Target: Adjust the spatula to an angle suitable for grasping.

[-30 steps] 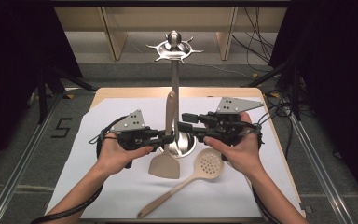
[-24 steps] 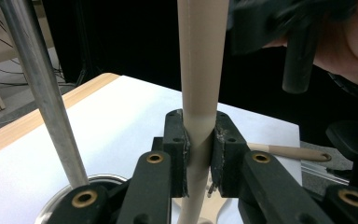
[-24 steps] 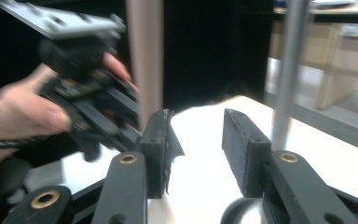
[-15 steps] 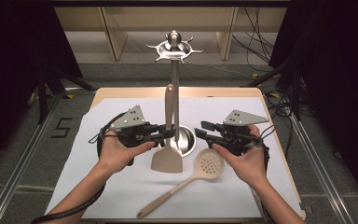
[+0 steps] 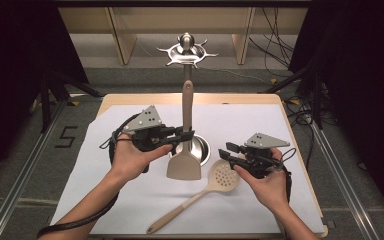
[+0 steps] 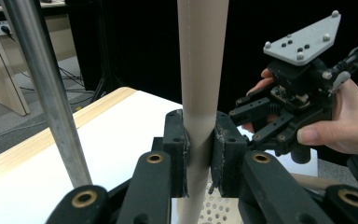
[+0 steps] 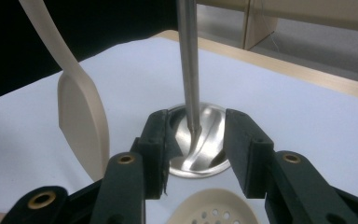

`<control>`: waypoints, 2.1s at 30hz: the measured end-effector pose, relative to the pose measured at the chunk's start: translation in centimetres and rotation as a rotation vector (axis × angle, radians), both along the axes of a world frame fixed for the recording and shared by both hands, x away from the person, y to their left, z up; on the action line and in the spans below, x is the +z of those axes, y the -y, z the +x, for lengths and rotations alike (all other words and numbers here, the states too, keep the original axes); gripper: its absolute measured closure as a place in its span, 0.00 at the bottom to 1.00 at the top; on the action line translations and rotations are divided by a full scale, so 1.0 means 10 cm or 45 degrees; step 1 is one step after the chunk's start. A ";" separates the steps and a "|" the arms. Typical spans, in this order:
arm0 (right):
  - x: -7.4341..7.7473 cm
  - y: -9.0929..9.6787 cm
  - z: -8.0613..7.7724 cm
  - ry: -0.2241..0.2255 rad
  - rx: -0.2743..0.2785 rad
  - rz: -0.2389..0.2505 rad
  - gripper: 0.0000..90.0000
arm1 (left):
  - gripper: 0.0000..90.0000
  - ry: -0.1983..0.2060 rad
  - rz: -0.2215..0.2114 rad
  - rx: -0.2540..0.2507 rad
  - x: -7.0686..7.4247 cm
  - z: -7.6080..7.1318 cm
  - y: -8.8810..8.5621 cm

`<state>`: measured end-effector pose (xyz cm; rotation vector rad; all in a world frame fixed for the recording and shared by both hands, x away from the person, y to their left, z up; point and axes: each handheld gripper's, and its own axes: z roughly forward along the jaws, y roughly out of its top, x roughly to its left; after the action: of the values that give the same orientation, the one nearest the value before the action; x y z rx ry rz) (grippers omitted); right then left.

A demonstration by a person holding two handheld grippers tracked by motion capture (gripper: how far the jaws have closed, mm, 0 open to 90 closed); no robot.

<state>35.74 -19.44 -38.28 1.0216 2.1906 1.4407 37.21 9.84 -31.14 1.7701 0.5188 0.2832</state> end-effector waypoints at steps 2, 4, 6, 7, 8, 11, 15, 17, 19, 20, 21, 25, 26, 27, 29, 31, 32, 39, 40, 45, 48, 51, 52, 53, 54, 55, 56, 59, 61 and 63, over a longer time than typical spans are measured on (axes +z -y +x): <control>-0.02 0.00 0.01 0.010 0.017 -0.001 0.69 | 0.86 0.004 0.000 0.001 0.02 0.02 0.01; -0.03 0.00 0.01 0.006 0.007 -0.006 0.69 | 0.86 0.002 -0.005 0.010 0.04 0.02 0.02; -0.04 0.00 -0.01 -0.015 -0.005 -0.014 0.69 | 0.86 0.003 -0.004 0.012 0.06 0.04 0.04; -0.05 0.00 0.02 0.017 0.020 -0.013 0.69 | 0.86 0.000 -0.005 0.015 0.07 0.04 0.04; -0.06 -0.01 0.02 0.013 0.017 -0.011 0.69 | 0.86 0.000 -0.005 0.015 0.08 0.05 0.05; -0.06 -0.01 0.01 0.019 0.009 -0.017 0.69 | 0.86 0.007 0.000 0.022 0.10 0.06 0.07; -0.06 -0.01 0.01 0.031 -0.003 -0.014 0.69 | 0.86 0.004 0.001 0.029 0.12 0.07 0.09; -0.06 0.00 0.02 0.020 0.015 -0.012 0.69 | 0.86 -0.003 -0.001 0.035 0.13 0.08 0.10; -0.06 0.02 0.01 0.017 -0.003 -0.029 0.69 | 0.86 -0.002 0.000 0.038 0.14 0.09 0.11; -0.07 0.01 0.03 0.021 0.012 -0.009 0.69 | 0.86 -0.005 0.001 0.042 0.14 0.10 0.12; -0.06 0.01 0.02 0.017 0.007 -0.015 0.69 | 0.86 -0.006 0.003 0.043 0.14 0.11 0.13; -0.06 0.02 0.02 0.021 0.001 -0.032 0.69 | 0.86 -0.013 0.005 0.055 0.15 0.13 0.15; -0.05 0.02 0.02 0.023 0.000 -0.032 0.69 | 0.86 -0.016 0.005 0.056 0.16 0.14 0.16; -0.05 0.02 0.02 0.021 -0.005 -0.031 0.69 | 0.86 -0.014 0.006 0.056 0.16 0.15 0.17; -0.05 0.03 0.03 0.040 0.003 -0.039 0.69 | 0.86 -0.014 0.011 0.057 0.16 0.16 0.19; -0.06 0.03 0.03 0.039 0.003 -0.031 0.69 | 0.86 -0.020 0.005 0.063 0.16 0.17 0.20; -0.05 0.02 0.02 0.019 0.000 -0.024 0.69 | 0.86 -0.024 0.005 0.064 0.16 0.18 0.20; -0.06 0.02 0.03 0.017 0.008 -0.005 0.69 | 0.86 -0.039 0.008 0.078 0.15 0.23 0.21; -0.05 0.03 0.03 0.017 0.009 -0.008 0.69 | 0.86 -0.045 0.007 0.081 0.15 0.23 0.21; -0.05 0.04 0.03 0.029 -0.012 -0.019 0.69 | 0.86 -0.049 0.004 0.092 0.13 0.25 0.20; -0.05 0.04 0.03 0.029 -0.012 -0.020 0.68 | 0.86 -0.051 0.001 0.094 0.13 0.26 0.19; -0.05 0.04 0.03 0.028 0.004 -0.033 0.69 | 0.86 -0.053 0.000 0.100 0.12 0.26 0.18; -0.06 0.03 0.03 0.014 0.004 -0.014 0.69 | 0.86 -0.055 -0.002 0.103 0.12 0.27 0.17; -0.06 0.02 0.01 -0.006 -0.011 -0.004 0.68 | 0.86 -0.058 -0.003 0.105 0.12 0.27 0.17; -0.06 0.03 0.03 0.018 0.000 -0.019 0.68 | 0.86 -0.057 -0.001 0.108 0.12 0.28 0.16; -0.05 0.04 0.03 0.030 0.004 -0.033 0.68 | 0.86 -0.058 0.002 0.111 0.12 0.28 0.15; -0.05 0.04 0.03 0.020 0.002 -0.023 0.68 | 0.86 -0.057 0.000 0.113 0.11 0.29 0.15; -0.05 0.03 0.03 0.027 -0.008 -0.015 0.68 | 0.86 -0.060 0.000 0.123 0.11 0.30 0.13; -0.06 0.03 0.03 0.006 -0.001 -0.003 0.68 | 0.86 -0.064 -0.005 0.127 0.10 0.32 0.12; -0.06 0.02 0.02 -0.009 -0.011 0.007 0.68 | 0.86 -0.065 -0.004 0.130 0.10 0.33 0.11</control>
<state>35.96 -19.64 -38.83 1.0383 2.1858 1.4427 40.47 8.70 -30.12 1.7545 0.6476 0.3088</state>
